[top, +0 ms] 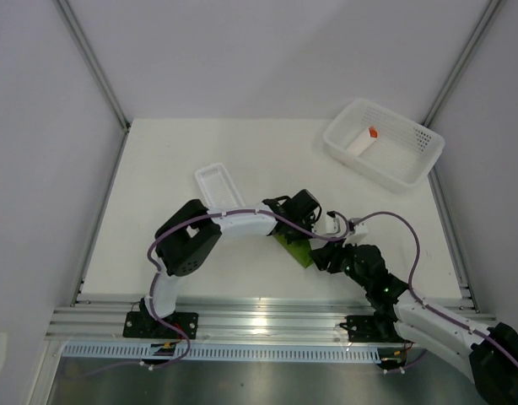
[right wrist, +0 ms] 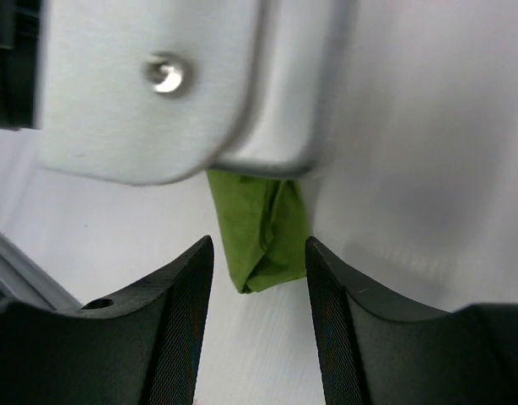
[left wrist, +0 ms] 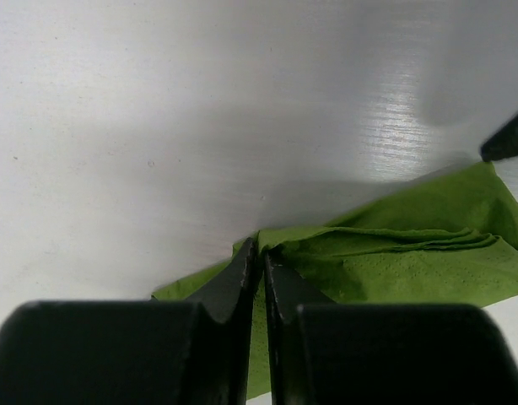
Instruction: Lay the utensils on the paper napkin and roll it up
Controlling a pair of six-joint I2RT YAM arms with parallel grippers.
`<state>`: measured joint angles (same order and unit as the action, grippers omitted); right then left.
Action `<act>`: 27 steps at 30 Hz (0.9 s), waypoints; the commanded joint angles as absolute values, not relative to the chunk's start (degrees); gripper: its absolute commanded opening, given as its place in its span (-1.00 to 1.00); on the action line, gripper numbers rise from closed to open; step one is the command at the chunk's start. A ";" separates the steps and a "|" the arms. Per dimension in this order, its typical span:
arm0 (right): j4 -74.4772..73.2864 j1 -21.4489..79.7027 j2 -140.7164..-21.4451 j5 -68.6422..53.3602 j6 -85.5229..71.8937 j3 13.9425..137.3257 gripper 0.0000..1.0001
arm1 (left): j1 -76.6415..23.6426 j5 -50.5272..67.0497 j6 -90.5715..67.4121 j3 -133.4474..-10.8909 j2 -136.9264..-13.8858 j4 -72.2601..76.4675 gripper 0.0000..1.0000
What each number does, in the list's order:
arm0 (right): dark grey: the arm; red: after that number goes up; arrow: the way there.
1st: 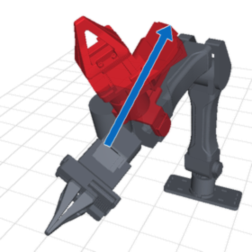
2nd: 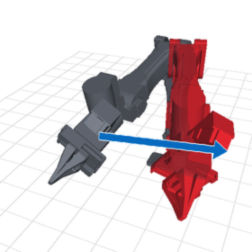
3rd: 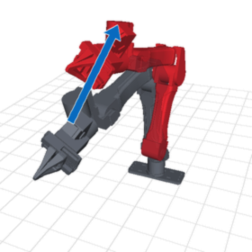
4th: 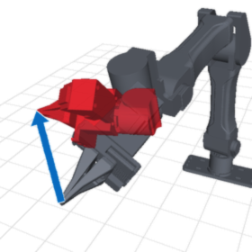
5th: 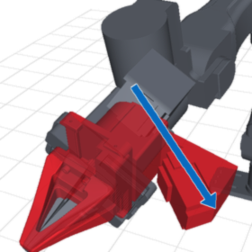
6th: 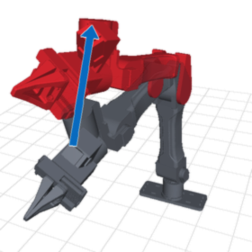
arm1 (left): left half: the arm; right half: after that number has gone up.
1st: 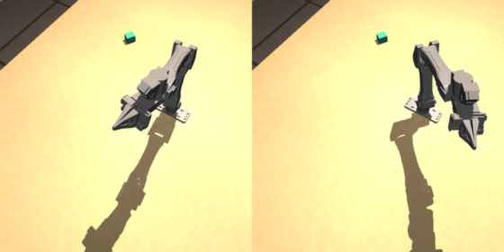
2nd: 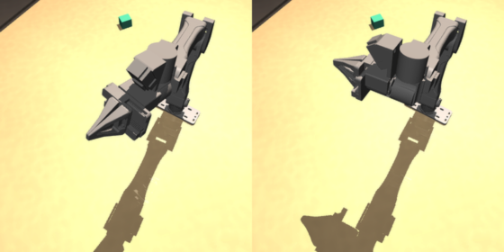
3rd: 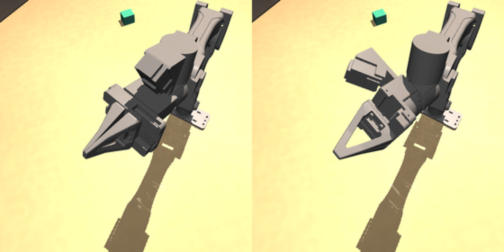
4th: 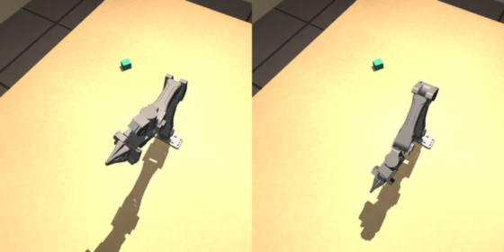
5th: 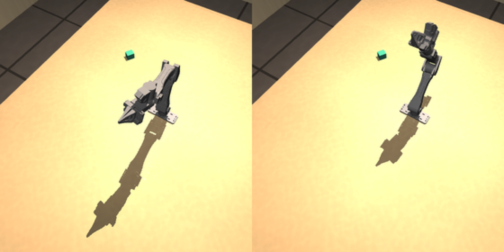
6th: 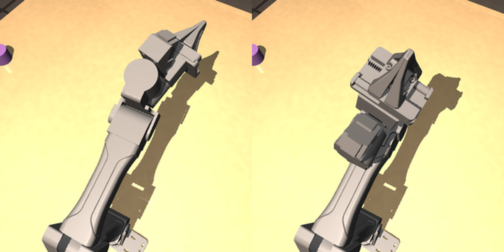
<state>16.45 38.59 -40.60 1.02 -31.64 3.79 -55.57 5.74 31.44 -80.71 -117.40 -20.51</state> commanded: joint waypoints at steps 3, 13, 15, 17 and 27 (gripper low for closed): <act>23.72 39.11 -46.57 5.28 -32.08 4.49 0.01 | -55.28 6.50 30.67 -82.53 -118.65 -22.50 -0.78; 29.88 41.04 -53.00 5.36 -32.96 5.10 -0.12 | -55.28 6.77 30.59 -82.62 -118.65 -22.76 -0.77; 30.15 41.13 -53.52 5.71 -33.57 5.10 -0.24 | -55.20 6.77 30.50 -82.53 -118.74 -22.76 -0.77; 30.23 41.22 -55.01 6.59 -34.27 5.27 -0.35 | -55.28 6.68 30.67 -82.53 -118.65 -22.76 -0.77; 30.24 41.13 -60.12 8.34 -38.93 6.06 -0.95 | -55.28 6.33 30.85 -82.44 -118.48 -22.68 -0.65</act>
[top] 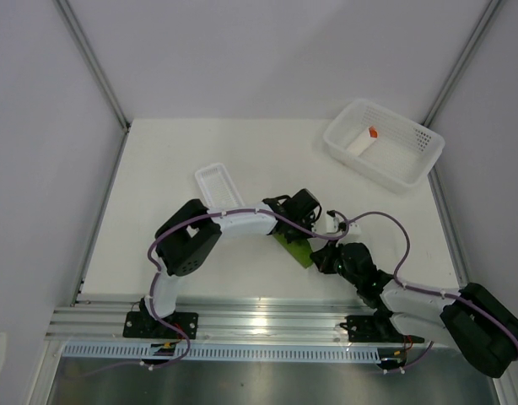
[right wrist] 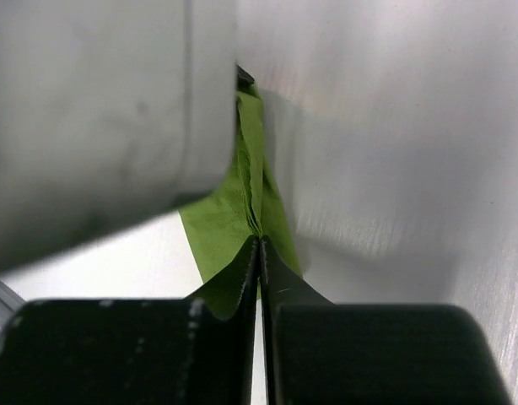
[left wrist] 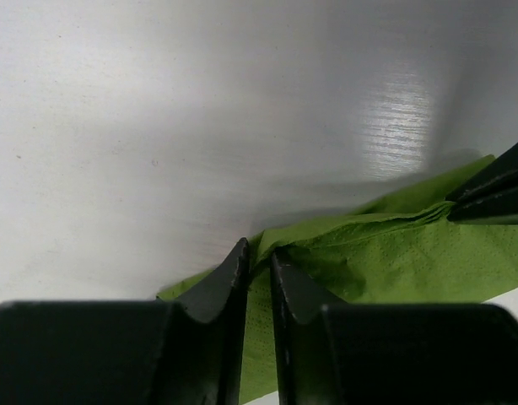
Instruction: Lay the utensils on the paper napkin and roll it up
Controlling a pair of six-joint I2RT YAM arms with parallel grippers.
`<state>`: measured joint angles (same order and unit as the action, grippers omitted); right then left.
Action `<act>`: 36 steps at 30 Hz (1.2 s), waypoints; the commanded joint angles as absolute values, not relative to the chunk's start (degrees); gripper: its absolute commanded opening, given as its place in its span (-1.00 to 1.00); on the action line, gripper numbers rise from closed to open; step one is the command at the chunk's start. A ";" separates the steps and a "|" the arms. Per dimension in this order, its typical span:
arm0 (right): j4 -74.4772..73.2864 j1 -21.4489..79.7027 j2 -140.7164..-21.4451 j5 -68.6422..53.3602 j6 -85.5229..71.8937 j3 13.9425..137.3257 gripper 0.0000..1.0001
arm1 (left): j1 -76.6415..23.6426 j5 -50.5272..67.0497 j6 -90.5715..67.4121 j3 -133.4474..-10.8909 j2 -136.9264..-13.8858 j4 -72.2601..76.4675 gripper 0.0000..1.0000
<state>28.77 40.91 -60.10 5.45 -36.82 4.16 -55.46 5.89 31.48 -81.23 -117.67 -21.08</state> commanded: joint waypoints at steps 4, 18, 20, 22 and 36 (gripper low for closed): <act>24.44 41.22 -59.15 11.86 -41.92 6.86 -1.00 | -55.28 5.80 30.59 -82.70 -117.25 -23.03 -0.35; 20.74 41.48 -60.65 12.57 -50.18 6.77 -1.00 | -53.26 6.85 26.63 -83.67 -108.99 -26.28 0.17; 19.95 41.40 -60.29 12.66 -50.54 6.94 -1.00 | -52.82 7.55 25.93 -83.41 -108.37 -26.63 0.21; 19.60 41.57 -59.94 12.48 -50.54 7.03 -1.00 | -52.21 8.35 25.14 -83.06 -107.67 -27.16 0.22; 18.37 49.04 -58.28 15.38 -60.37 5.80 -1.00 | -50.98 12.48 23.82 -77.69 -110.21 -27.68 0.07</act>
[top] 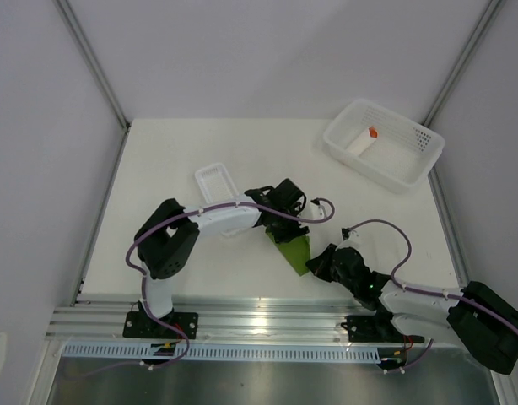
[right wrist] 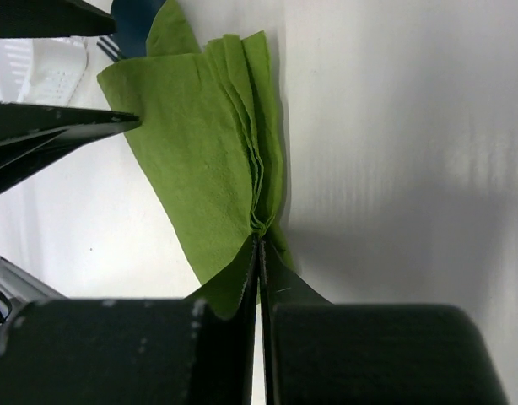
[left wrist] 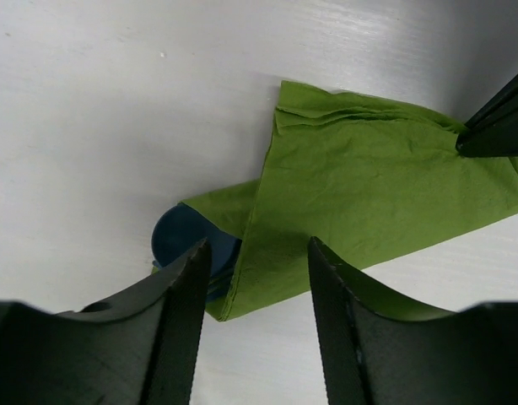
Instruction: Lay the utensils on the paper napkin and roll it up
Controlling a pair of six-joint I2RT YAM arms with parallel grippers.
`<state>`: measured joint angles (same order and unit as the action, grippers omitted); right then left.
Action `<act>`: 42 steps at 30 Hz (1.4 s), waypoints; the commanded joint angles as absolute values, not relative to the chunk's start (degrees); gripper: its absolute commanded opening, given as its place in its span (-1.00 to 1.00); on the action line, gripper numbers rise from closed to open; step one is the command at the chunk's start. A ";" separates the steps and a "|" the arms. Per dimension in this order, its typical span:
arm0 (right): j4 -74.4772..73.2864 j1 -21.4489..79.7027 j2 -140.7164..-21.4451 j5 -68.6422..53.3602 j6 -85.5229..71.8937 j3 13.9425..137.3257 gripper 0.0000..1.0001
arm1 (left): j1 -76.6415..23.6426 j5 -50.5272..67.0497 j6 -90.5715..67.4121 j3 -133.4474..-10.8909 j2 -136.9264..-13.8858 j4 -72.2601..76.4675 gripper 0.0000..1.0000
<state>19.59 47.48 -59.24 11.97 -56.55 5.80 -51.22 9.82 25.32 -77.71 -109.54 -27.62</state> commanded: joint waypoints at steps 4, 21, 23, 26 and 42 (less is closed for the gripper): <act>18.01 49.83 -57.66 16.00 -60.64 5.63 -1.00 | -50.98 11.60 23.73 -77.52 -112.14 -27.95 -0.04; 15.72 42.56 -55.88 13.89 -53.26 9.23 -0.10 | -50.98 11.60 23.82 -79.19 -115.66 -27.51 -0.13; 17.48 40.79 -58.26 11.62 -52.56 9.23 -0.08 | -50.98 11.60 23.91 -79.19 -115.49 -27.33 -0.13; 21.79 39.29 -64.84 8.80 -51.16 10.54 -0.03 | -50.98 11.60 23.91 -79.37 -115.58 -27.42 -0.13; 34.28 39.02 -80.86 0.70 -54.23 10.81 -0.31 | -50.98 11.16 23.91 -79.28 -114.96 -27.16 -0.11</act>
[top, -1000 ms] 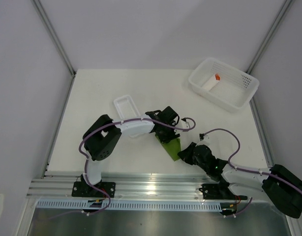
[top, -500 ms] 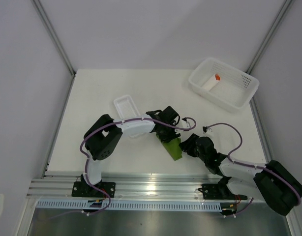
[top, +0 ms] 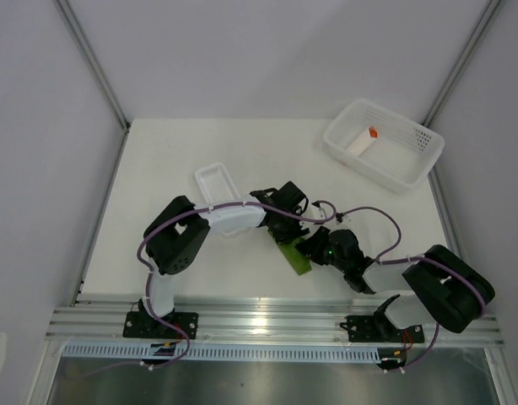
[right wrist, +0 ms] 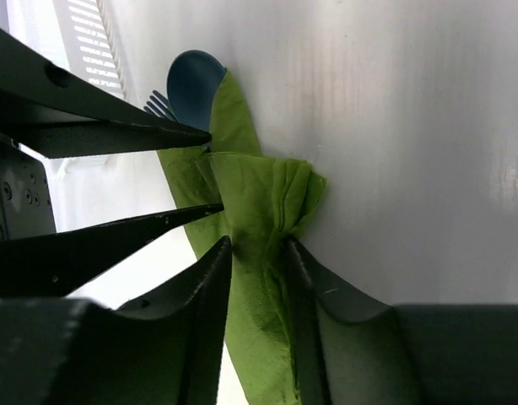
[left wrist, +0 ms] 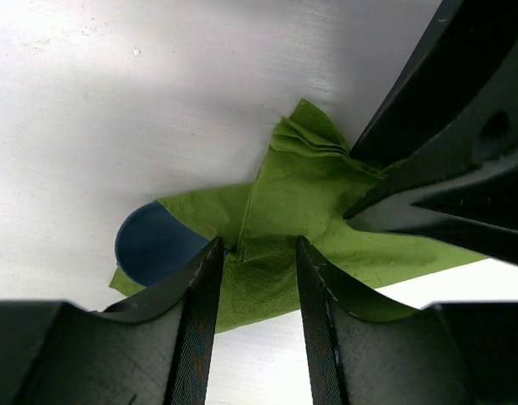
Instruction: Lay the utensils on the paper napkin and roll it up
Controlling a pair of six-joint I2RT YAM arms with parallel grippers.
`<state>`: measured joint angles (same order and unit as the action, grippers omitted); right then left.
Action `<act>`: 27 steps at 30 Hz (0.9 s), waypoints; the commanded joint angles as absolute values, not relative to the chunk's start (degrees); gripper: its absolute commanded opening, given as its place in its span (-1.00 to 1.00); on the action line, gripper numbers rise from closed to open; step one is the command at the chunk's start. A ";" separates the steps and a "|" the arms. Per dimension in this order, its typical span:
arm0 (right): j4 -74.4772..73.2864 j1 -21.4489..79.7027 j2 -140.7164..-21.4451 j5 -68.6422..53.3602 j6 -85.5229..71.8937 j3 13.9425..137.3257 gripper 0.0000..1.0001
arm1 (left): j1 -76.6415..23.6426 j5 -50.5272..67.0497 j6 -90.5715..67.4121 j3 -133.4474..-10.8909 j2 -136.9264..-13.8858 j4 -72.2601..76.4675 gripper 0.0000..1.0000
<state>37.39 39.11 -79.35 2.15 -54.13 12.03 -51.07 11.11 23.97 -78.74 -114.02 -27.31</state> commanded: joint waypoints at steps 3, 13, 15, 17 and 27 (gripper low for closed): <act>34.37 39.11 -80.68 0.70 -54.49 10.63 -0.52 | -50.98 10.81 23.99 -79.28 -114.96 -27.07 -0.11; 34.19 38.85 -79.54 0.70 -54.40 10.63 -1.00 | -50.98 10.46 24.08 -79.80 -114.35 -27.42 -0.05; 34.80 38.93 -79.54 0.70 -54.58 10.37 -1.00 | -50.98 10.46 23.82 -80.24 -113.65 -28.21 0.04; 35.76 38.85 -79.89 0.88 -55.10 10.20 -1.00 | -50.89 10.46 23.47 -81.03 -112.07 -28.83 0.07; 31.91 39.29 -75.68 2.81 -53.26 11.16 -1.00 | -48.26 12.30 20.13 -80.25 -103.81 -32.87 0.15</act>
